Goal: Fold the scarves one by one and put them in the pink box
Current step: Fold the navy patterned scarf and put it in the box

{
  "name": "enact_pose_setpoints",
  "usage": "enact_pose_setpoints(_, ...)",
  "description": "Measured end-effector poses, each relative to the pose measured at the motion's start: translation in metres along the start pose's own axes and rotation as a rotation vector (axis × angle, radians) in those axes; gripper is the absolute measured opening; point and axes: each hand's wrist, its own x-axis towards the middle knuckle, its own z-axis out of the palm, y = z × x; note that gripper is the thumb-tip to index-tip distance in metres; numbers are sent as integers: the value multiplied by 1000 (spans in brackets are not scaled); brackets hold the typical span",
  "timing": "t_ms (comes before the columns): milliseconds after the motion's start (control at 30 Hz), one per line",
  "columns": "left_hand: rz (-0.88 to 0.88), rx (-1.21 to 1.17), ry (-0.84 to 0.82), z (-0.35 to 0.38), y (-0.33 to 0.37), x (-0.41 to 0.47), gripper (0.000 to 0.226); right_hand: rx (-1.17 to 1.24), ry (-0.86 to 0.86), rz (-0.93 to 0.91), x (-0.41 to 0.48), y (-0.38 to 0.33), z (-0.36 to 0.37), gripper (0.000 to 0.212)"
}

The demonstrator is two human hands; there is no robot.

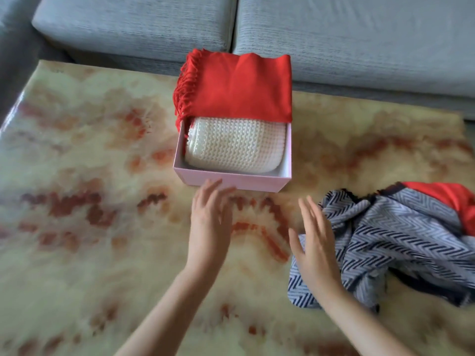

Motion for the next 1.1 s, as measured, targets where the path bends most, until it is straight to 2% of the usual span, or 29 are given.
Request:
enact_pose_setpoints(100,-36,-44,-131,16,-7,-58,33,-191,-114,44,-61,20,7,56)
enact_pose_setpoints(233,-281,-60,-335,36,-19,-110,39,-250,-181,170,-109,28,18,65)
enact_pose_setpoints(267,-364,-68,-367,39,-21,-115,39,-242,-162,202,-113,28,18,61)
enact_pose_setpoints(367,-591,-171,-431,42,-21,-125,35,-241,-100,231,-119,30,19,33)
enact_pose_setpoints(433,-686,-237,-459,46,-18,-133,29,-244,-67,232,-120,32,19,28)
enact_pose_setpoints(600,-898,-496,-517,47,5,-140,23,47,-5,192,-134,19,14,17)
enact_pose_setpoints(733,-1118,-789,-527,42,14,-137,21,319,-106,132,-168,-4,11,6)
enact_pose_setpoints(800,-1118,-754,-586,41,9,-140,21,340,-165,117,-189,-15,13,6)
enact_pose_setpoints(900,-991,-640,-682,37,0,-148,19,312,-232,104,-212,-25,15,11)
enact_pose_setpoints(967,-975,-643,-627,32,-6,-157,16,317,-293,98,-217,-26,15,13)
enact_pose_setpoints(1100,-958,-545,-395,20,-23,-175,17,401,-410,70,-205,-25,6,10)
